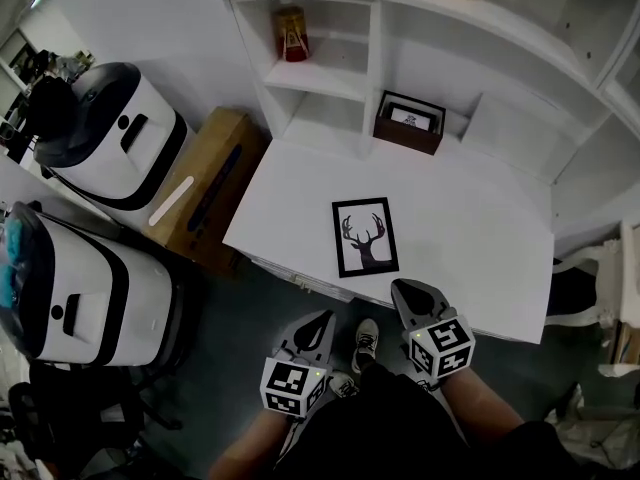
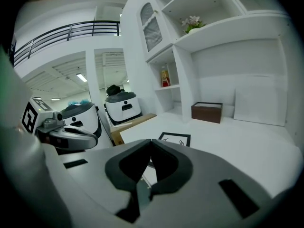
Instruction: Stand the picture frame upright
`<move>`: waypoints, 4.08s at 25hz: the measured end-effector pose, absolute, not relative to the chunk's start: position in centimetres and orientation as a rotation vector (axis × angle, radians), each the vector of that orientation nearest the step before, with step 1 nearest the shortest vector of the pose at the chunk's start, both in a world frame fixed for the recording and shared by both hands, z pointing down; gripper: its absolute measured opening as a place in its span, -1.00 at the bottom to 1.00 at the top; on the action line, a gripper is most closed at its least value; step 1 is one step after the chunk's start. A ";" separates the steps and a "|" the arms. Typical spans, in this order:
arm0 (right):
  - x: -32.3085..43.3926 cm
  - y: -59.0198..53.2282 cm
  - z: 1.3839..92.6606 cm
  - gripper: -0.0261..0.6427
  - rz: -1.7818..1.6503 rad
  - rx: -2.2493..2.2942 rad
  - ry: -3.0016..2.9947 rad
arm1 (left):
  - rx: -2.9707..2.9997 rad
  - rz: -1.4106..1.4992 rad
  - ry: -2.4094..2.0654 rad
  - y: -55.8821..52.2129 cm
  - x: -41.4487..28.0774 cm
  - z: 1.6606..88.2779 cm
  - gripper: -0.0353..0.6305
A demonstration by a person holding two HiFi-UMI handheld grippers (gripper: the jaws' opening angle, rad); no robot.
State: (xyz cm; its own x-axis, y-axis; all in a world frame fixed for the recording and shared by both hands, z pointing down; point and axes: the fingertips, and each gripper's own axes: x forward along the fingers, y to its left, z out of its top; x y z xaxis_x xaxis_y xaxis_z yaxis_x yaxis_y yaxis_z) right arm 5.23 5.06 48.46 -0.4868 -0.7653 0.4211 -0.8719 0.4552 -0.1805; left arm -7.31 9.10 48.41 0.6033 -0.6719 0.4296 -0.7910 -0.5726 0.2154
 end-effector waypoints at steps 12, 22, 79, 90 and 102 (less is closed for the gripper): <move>9.0 -1.4 53.4 -0.91 0.678 1.377 -2.350 | 2.405 0.532 -1.168 1.5 -4.5 51.4 -0.88; 9.1 -3.9 58.9 -0.91 0.803 1.312 -2.254 | 2.365 0.568 -1.159 -1.6 -3.9 52.7 -0.88; 9.5 -6.7 65.4 -0.73 1.456 1.582 -1.928 | 2.127 0.704 -0.647 -7.2 -5.1 62.9 -0.41; 9.6 -7.0 65.3 -0.73 1.620 1.516 -1.968 | 2.025 0.615 -0.669 -8.5 -3.8 63.9 -0.39; 9.7 -7.1 65.3 -0.73 1.702 1.476 -1.983 | 1.971 0.525 -0.573 -9.6 -0.6 63.5 -0.46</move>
